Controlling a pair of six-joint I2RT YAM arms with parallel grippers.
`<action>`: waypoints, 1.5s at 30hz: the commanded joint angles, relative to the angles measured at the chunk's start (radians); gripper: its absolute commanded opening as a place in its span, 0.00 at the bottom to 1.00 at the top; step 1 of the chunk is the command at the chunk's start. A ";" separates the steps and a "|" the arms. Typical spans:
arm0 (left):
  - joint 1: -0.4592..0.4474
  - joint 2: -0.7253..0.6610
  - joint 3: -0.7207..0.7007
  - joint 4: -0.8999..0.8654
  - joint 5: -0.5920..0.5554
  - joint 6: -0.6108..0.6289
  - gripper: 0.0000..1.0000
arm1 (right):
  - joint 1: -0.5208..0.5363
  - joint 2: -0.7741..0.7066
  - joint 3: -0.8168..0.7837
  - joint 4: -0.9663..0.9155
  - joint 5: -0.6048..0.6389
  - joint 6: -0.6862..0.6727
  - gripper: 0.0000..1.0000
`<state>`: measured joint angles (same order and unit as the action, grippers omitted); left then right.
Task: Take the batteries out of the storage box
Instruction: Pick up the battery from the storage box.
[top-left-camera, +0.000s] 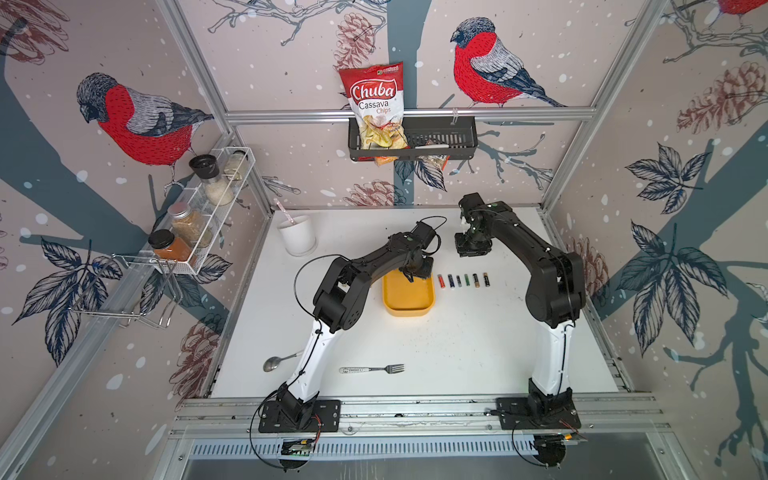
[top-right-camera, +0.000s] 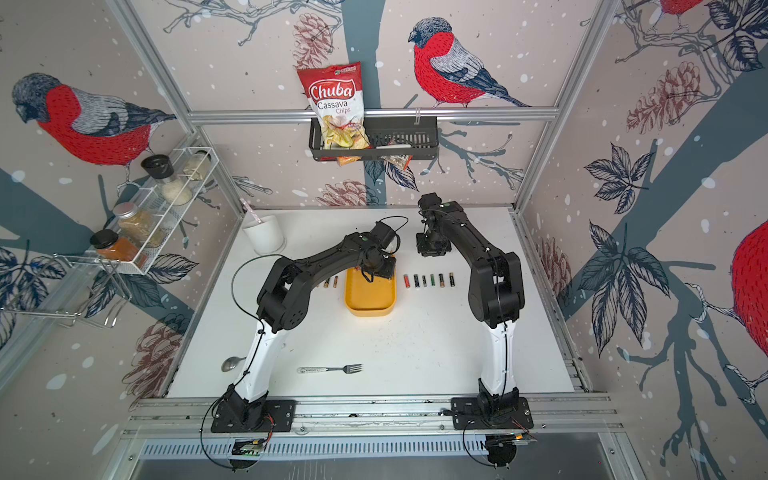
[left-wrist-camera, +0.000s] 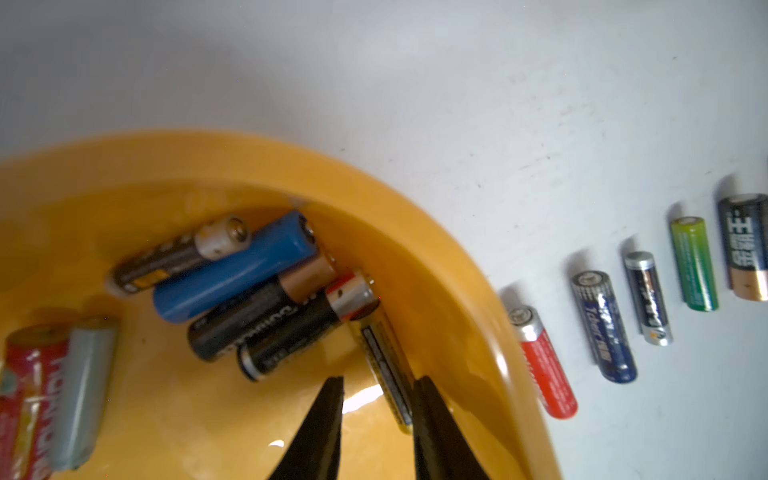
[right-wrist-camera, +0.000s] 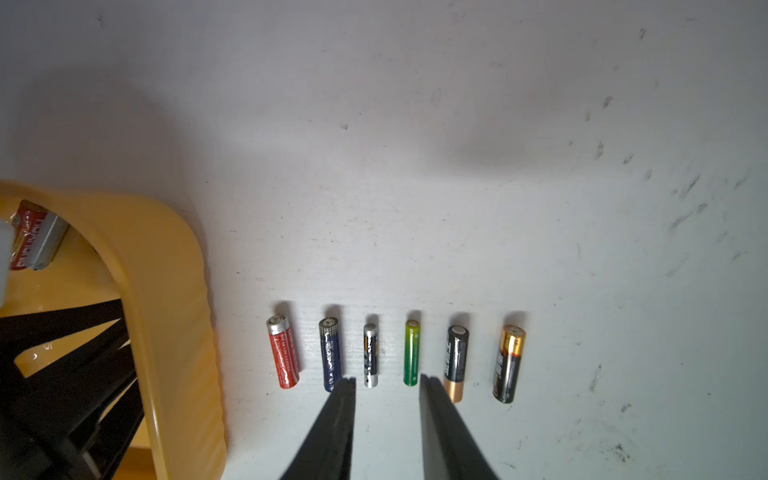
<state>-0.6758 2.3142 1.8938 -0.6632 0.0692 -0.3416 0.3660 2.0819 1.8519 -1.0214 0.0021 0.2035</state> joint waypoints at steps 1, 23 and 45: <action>-0.001 0.006 0.014 -0.032 -0.045 0.013 0.33 | 0.002 -0.010 -0.005 0.005 -0.003 -0.014 0.33; -0.002 0.021 -0.002 -0.052 -0.028 0.019 0.28 | 0.016 -0.012 -0.051 0.035 -0.009 0.002 0.33; 0.000 -0.098 -0.096 -0.035 -0.026 0.027 0.18 | 0.028 -0.010 -0.064 0.057 -0.011 0.011 0.33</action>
<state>-0.6758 2.2475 1.8141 -0.6910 0.0494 -0.3321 0.3904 2.0762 1.7813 -0.9730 -0.0055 0.2077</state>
